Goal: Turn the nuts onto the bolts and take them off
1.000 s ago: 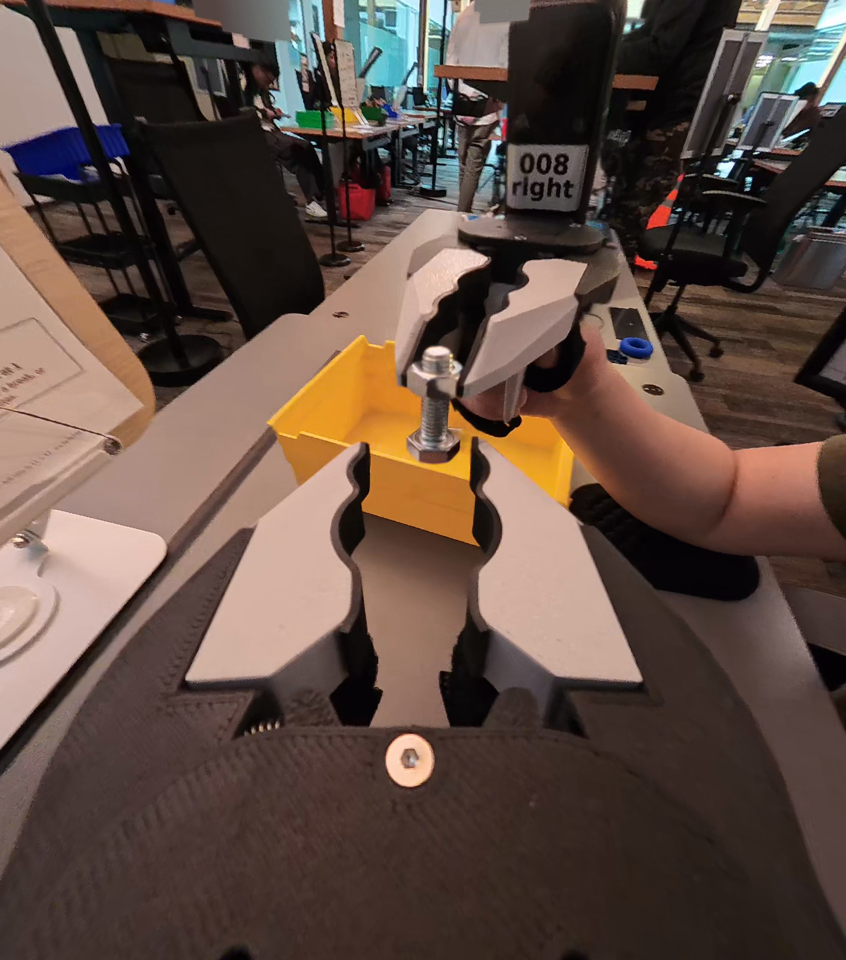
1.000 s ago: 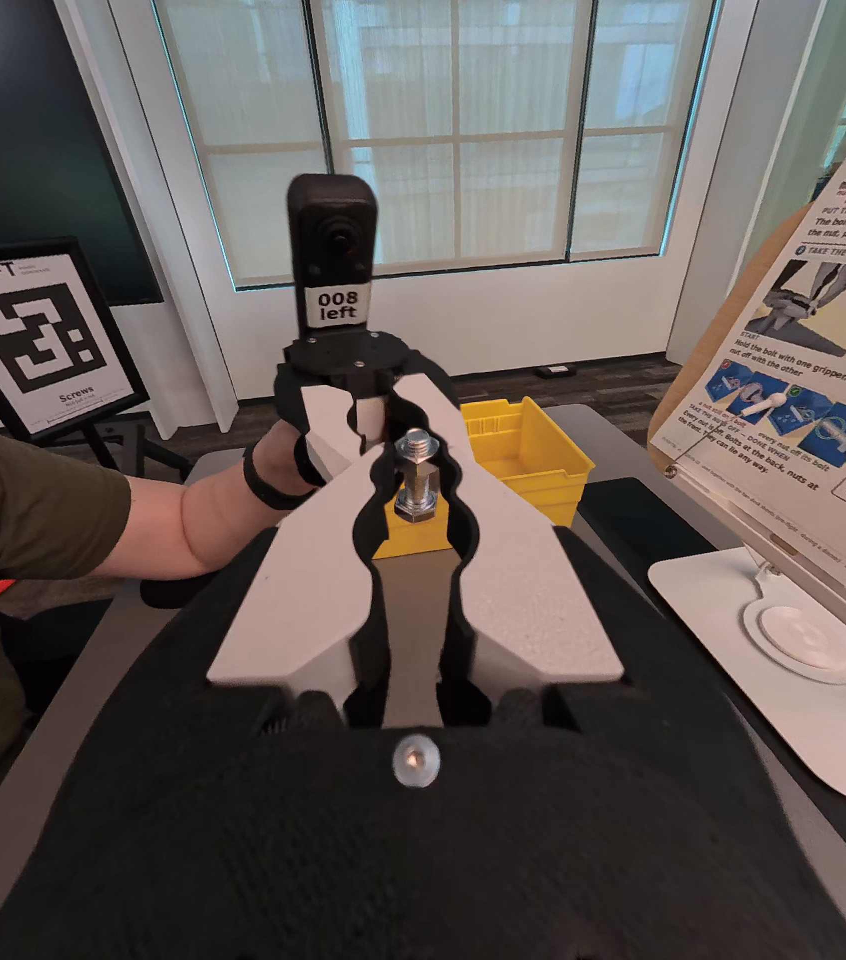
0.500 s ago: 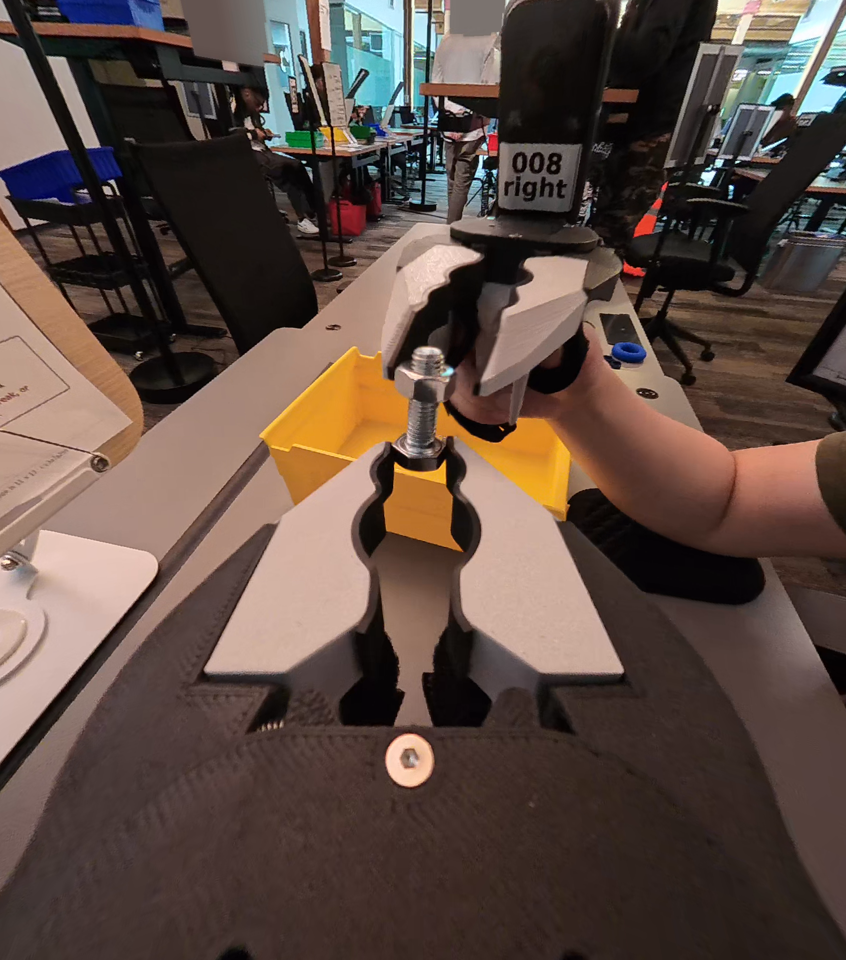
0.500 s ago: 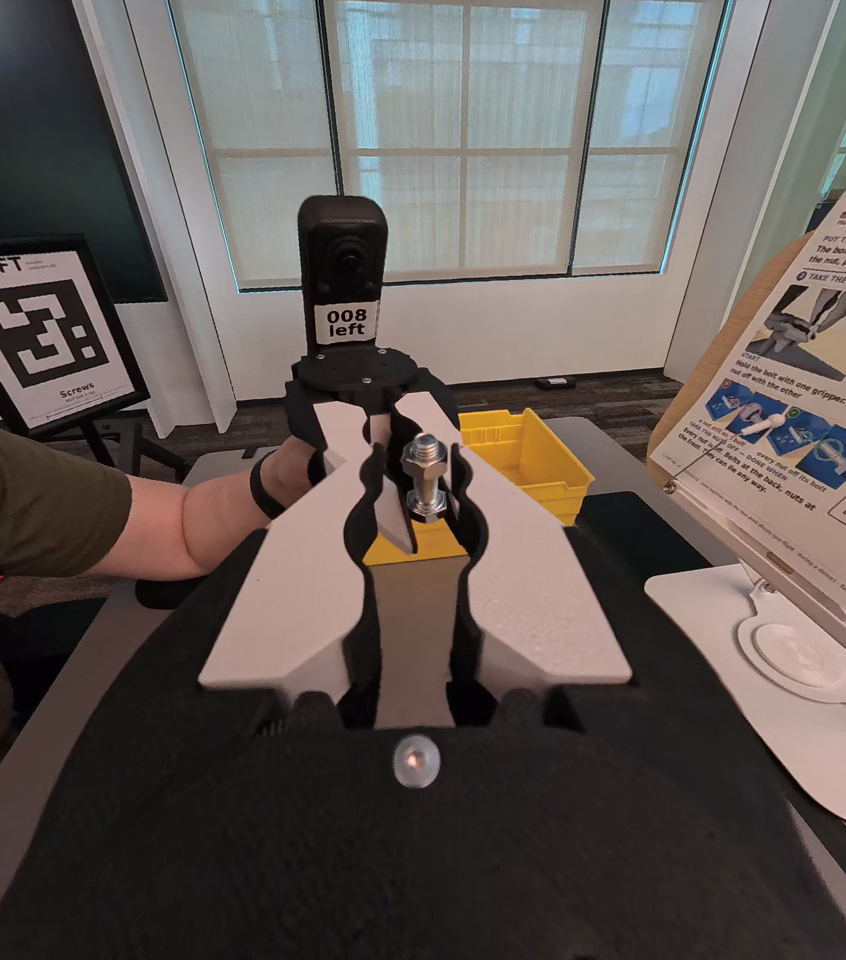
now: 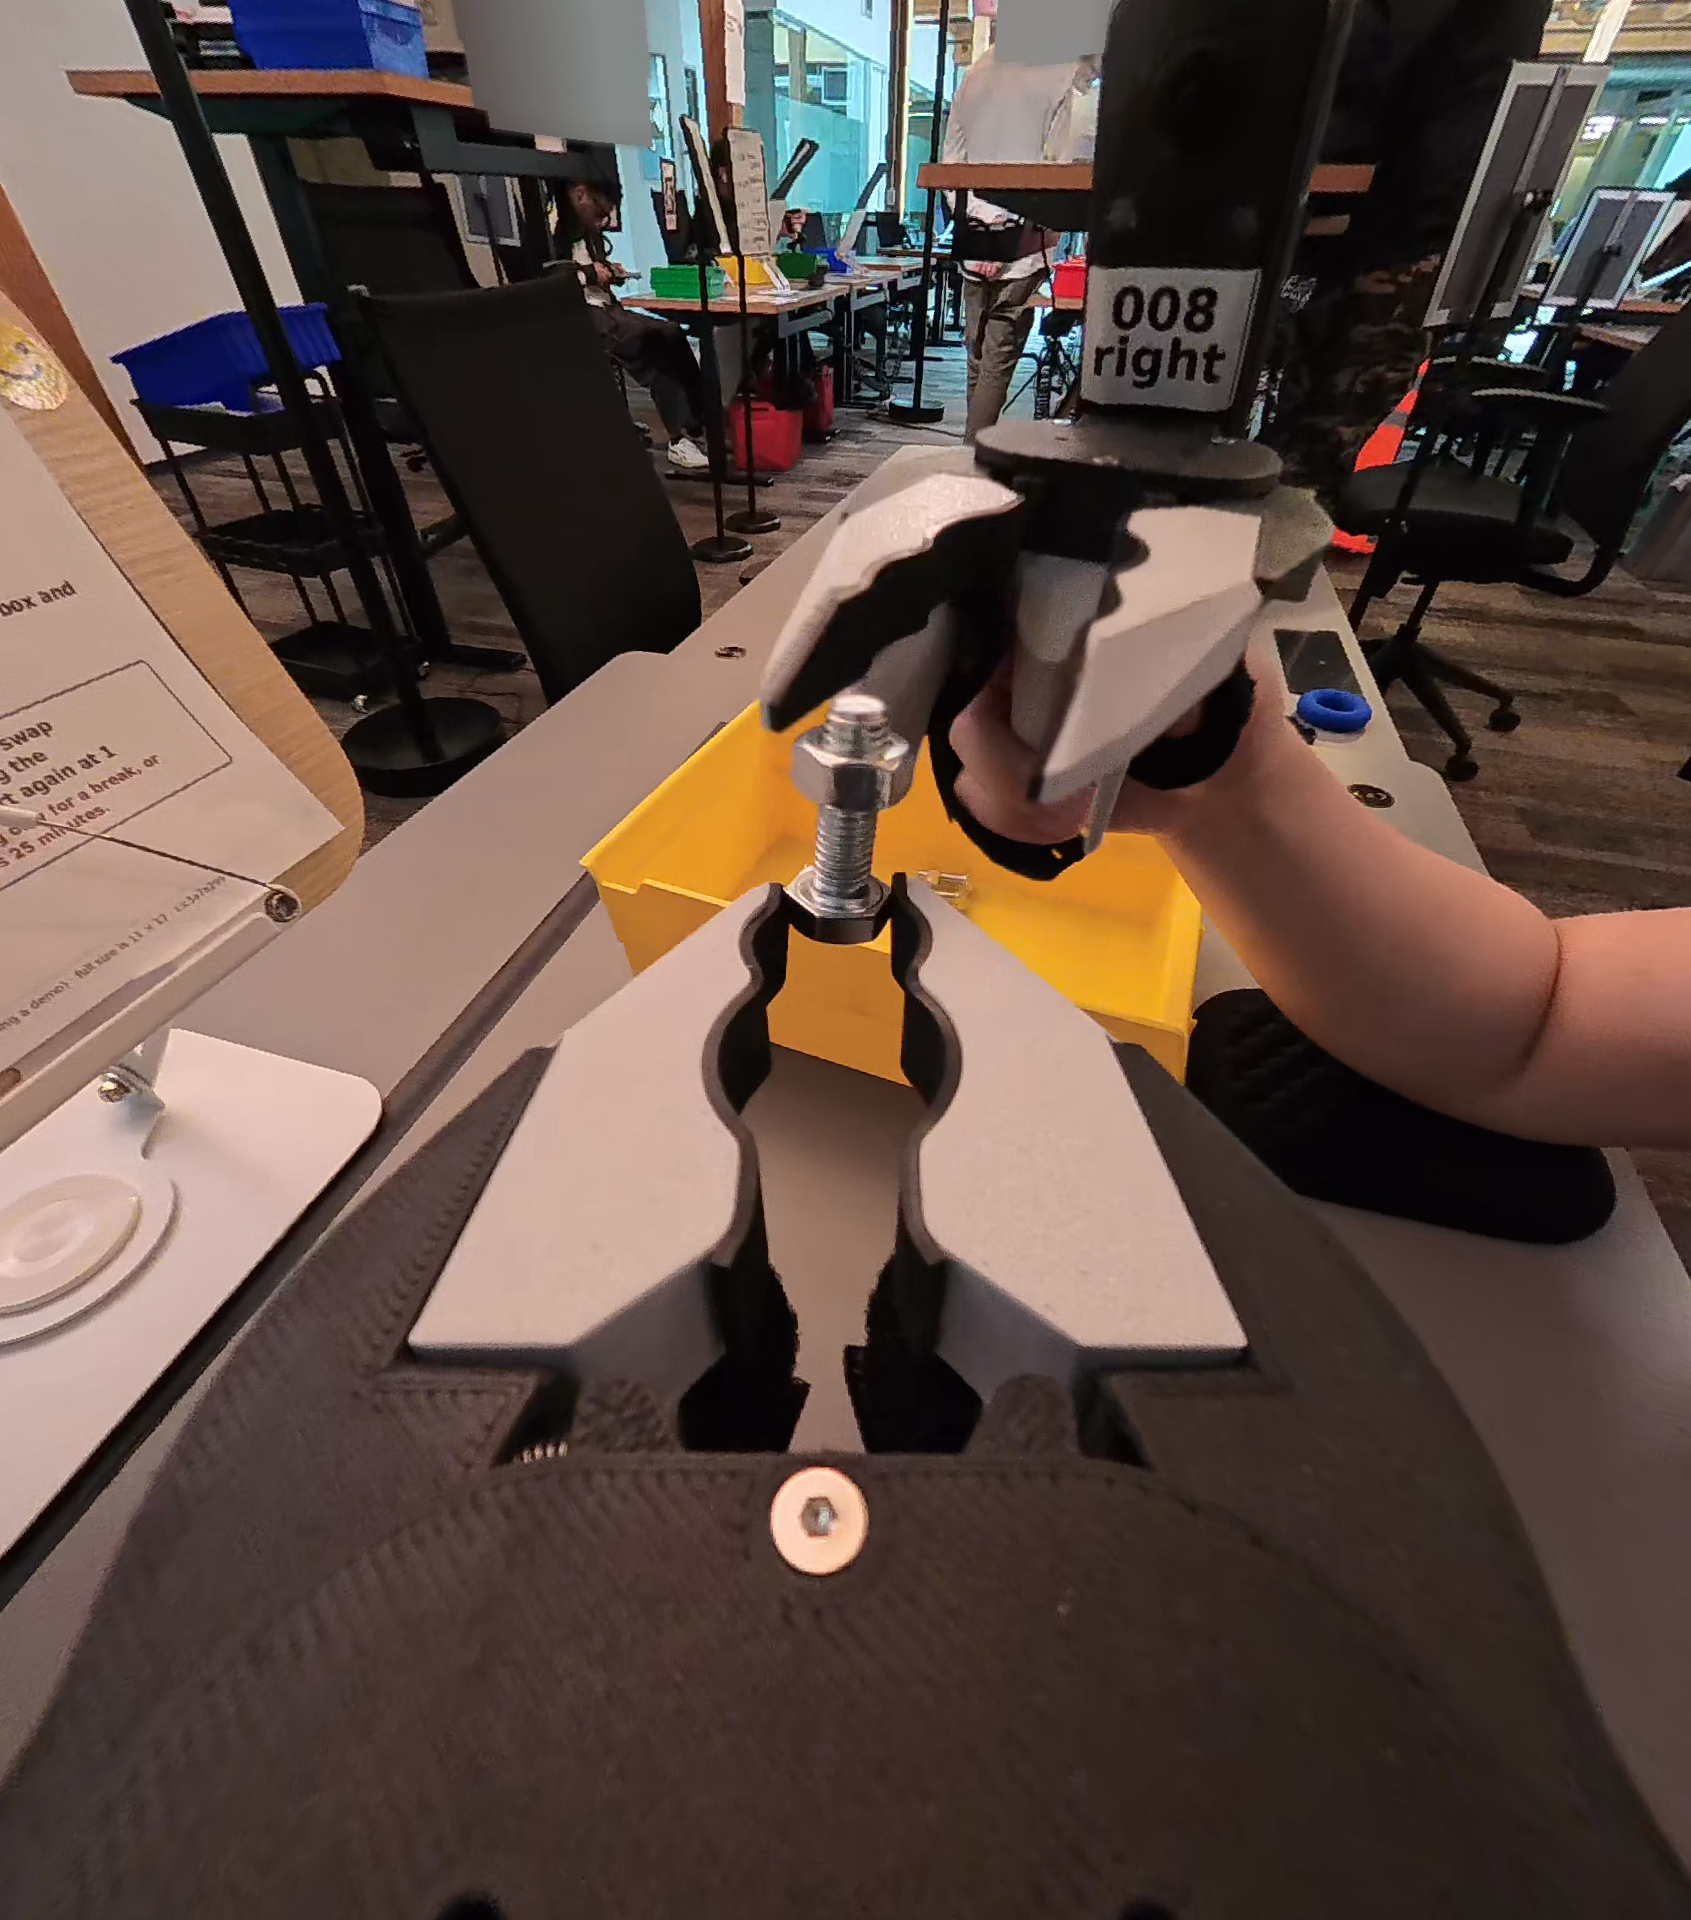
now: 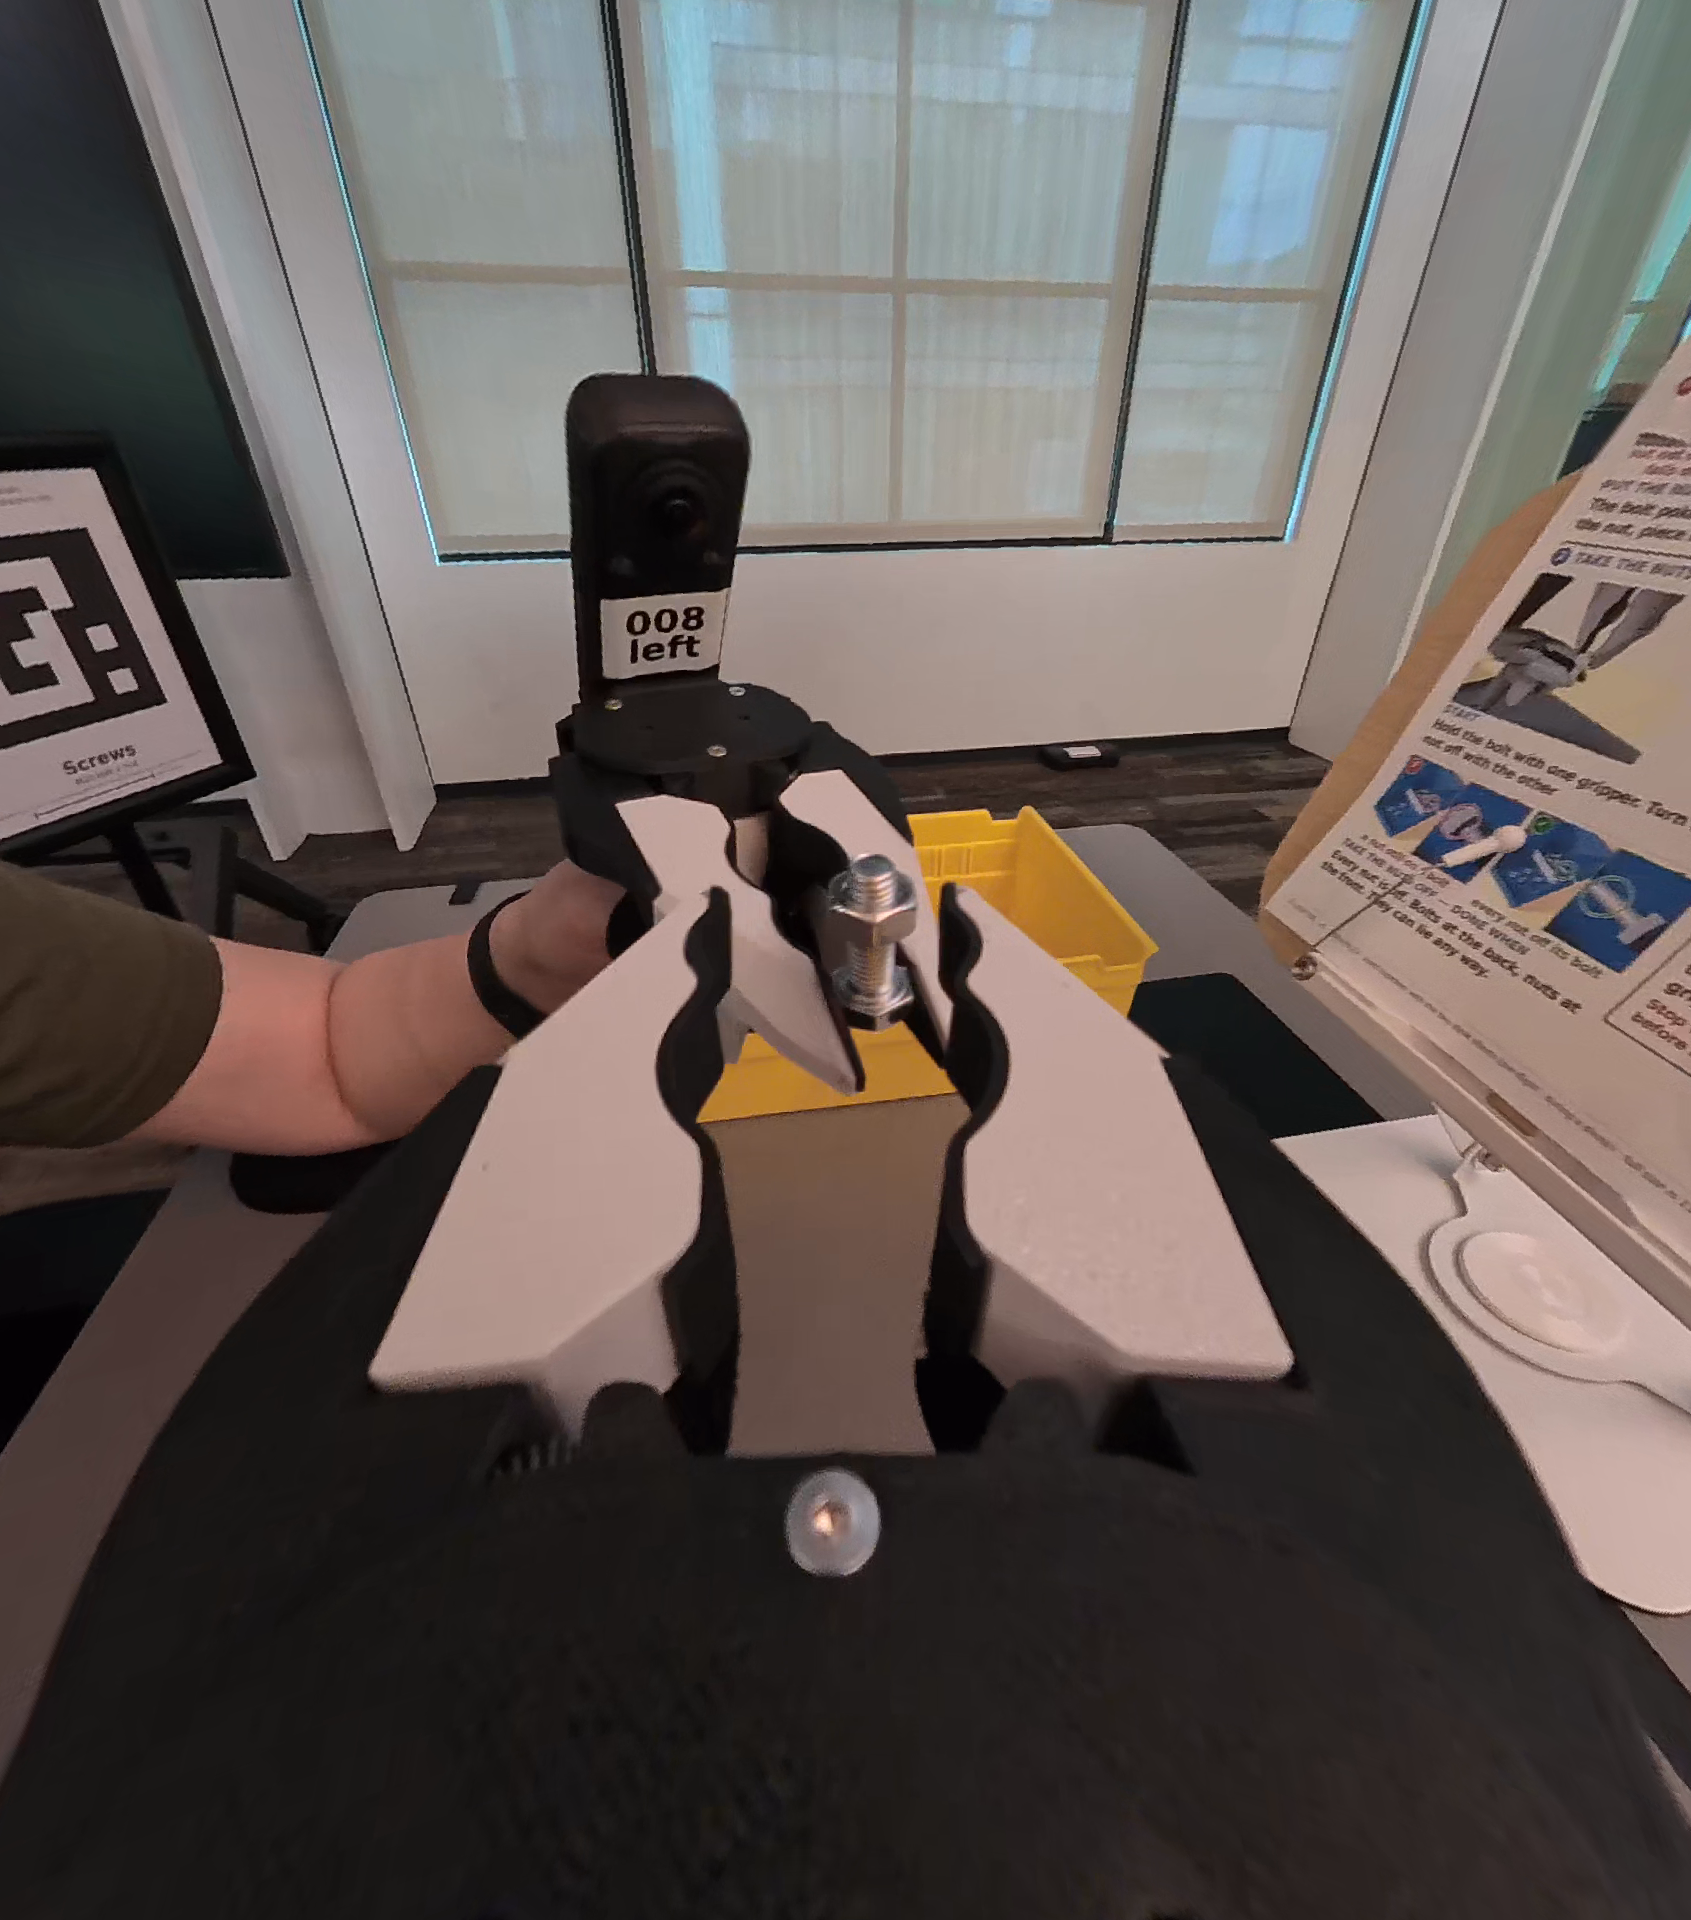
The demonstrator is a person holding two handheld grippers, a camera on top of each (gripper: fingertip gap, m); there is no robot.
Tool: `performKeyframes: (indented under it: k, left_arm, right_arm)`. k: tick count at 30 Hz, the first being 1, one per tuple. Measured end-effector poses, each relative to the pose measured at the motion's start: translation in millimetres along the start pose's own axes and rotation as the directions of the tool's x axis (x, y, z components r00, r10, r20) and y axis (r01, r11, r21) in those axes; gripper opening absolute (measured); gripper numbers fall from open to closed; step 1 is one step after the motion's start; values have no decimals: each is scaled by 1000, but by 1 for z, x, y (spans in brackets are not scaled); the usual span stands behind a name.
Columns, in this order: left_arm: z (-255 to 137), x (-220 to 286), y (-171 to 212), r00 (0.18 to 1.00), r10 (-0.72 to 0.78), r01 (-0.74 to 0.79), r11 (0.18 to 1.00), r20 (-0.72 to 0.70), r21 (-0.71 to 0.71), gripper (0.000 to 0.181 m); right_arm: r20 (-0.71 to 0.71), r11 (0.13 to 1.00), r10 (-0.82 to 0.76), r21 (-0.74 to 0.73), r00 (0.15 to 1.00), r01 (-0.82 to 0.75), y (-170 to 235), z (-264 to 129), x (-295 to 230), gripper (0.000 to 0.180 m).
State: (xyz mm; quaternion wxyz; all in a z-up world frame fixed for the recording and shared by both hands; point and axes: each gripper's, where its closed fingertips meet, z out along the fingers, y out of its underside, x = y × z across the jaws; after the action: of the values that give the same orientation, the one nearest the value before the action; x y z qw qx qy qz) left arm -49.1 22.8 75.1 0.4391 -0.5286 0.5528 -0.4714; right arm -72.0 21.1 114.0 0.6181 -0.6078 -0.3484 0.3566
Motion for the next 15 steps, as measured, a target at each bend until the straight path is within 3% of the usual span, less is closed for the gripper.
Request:
performKeyframes:
  k: [2, 4, 5, 10, 13, 15]
  left_arm:
    - [-2, -4, -1, 1000, -7, 7, 1000, 18, 4, 18]
    - [-5, -8, -2, 999, -28, 28, 999, 24, 16, 18]
    - [-6, -9, -3, 999, -39, 38, 999, 21, 19, 17]
    - [-4, -5, -2, 1000, -17, 17, 1000, 15, 8, 18]
    - [-3, -5, -1, 1000, -12, 12, 1000, 23, 2, 18]
    - [-5, -9, -2, 999, -24, 24, 1000, 40, 9, 18]
  right_arm:
    - [8, 1000, -25, 3, 1000, 25, -1, 0, -4, 36]
    - [82, 999, -40, -21, 996, 42, 1, -3, -16, 9]
    - [83, 999, -39, -26, 996, 42, 1, -3, -17, 8]
    - [-20, 999, -48, -4, 999, 48, -2, 1, -2, 39]
    - [4, 997, -75, -27, 997, 75, 4, 5, -7, 42]
    - [55, 992, -114, -46, 992, 116, 6, 2, -16, 4]
